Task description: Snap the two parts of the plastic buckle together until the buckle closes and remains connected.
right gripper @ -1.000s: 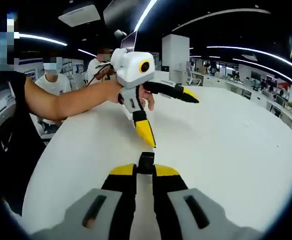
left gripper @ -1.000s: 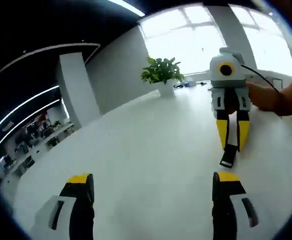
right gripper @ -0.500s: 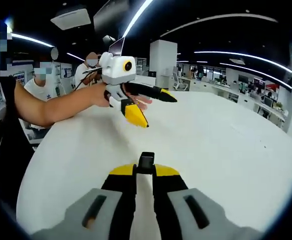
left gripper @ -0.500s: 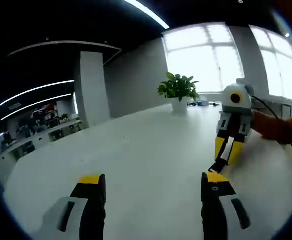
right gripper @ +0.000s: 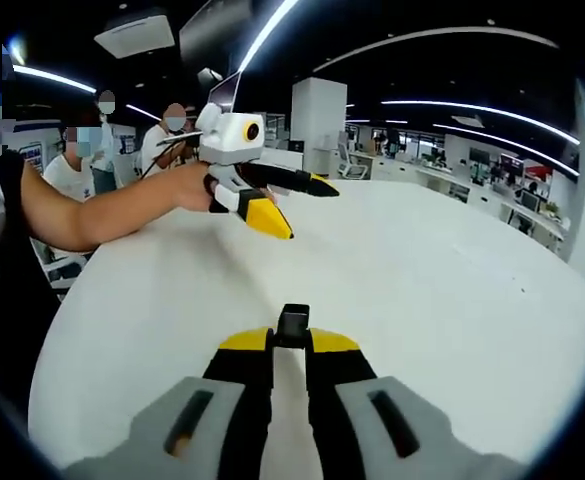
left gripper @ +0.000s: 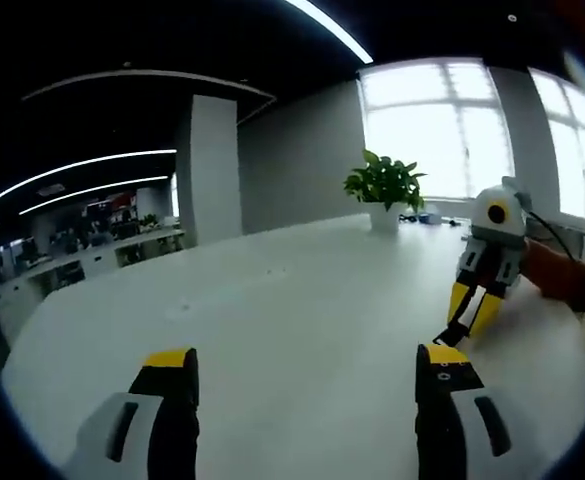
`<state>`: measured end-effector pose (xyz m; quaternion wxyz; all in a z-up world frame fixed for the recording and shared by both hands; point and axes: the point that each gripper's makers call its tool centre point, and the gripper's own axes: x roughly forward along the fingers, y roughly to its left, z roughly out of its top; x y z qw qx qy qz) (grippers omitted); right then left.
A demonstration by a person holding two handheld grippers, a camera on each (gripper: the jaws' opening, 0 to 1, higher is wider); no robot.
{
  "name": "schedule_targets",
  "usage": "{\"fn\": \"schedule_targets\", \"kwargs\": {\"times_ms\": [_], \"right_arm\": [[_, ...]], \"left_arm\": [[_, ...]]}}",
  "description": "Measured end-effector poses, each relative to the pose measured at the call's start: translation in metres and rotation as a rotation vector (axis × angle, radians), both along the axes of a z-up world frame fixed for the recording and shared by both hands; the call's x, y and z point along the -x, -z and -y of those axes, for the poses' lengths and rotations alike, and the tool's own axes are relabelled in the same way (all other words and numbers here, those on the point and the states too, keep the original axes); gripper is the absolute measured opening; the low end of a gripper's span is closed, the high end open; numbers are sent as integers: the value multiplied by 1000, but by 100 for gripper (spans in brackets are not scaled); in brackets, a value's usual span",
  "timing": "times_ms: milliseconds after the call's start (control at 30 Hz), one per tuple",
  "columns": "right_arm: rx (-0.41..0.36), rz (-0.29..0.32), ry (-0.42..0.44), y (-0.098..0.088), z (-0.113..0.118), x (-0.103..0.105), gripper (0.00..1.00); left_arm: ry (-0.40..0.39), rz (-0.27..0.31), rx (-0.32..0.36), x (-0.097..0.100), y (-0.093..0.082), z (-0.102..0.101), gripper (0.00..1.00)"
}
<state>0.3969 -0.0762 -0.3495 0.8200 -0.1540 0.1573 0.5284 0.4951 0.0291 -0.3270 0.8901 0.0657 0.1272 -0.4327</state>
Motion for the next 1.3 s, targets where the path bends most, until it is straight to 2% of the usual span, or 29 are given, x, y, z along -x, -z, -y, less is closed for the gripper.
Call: {"fn": "schedule_targets", "kwargs": {"times_ms": [100,233,400,467,533,667,767,933,1100,1167,1233,1300], "right_arm": [[-2,4,10,-1,1,-2,11],[6,4,16,0,2,-3,11],[10,4,29,1,4,-5,11],[12,3,39,1,5,-7,11],[12,3,49,2,6,-9,11],[7,4,83,0,8,-13,11],[-14,7,131,-4,11,-21,11],[-9,-1,171,-2,15,-26,11],[-4,3,199,-1,18,-30,11],[-4,2,210,-1,20,-32,11],[-1,-7,231,0,22,-34,11],[-12,-12,266,-1,24,-39,11]], "left_arm": [[18,-2,-2,2,1,2,85],[35,16,-23,5,3,5,88],[50,42,8,10,-4,9,88],[61,18,43,13,-6,11,91],[64,22,48,12,-7,12,95],[58,61,37,10,-11,11,99],[49,48,43,10,-10,11,99],[39,82,24,7,-9,13,99],[44,53,-1,8,3,19,99],[39,61,-11,8,5,20,99],[36,29,-16,8,9,21,99],[39,31,-15,9,9,22,99]]}}
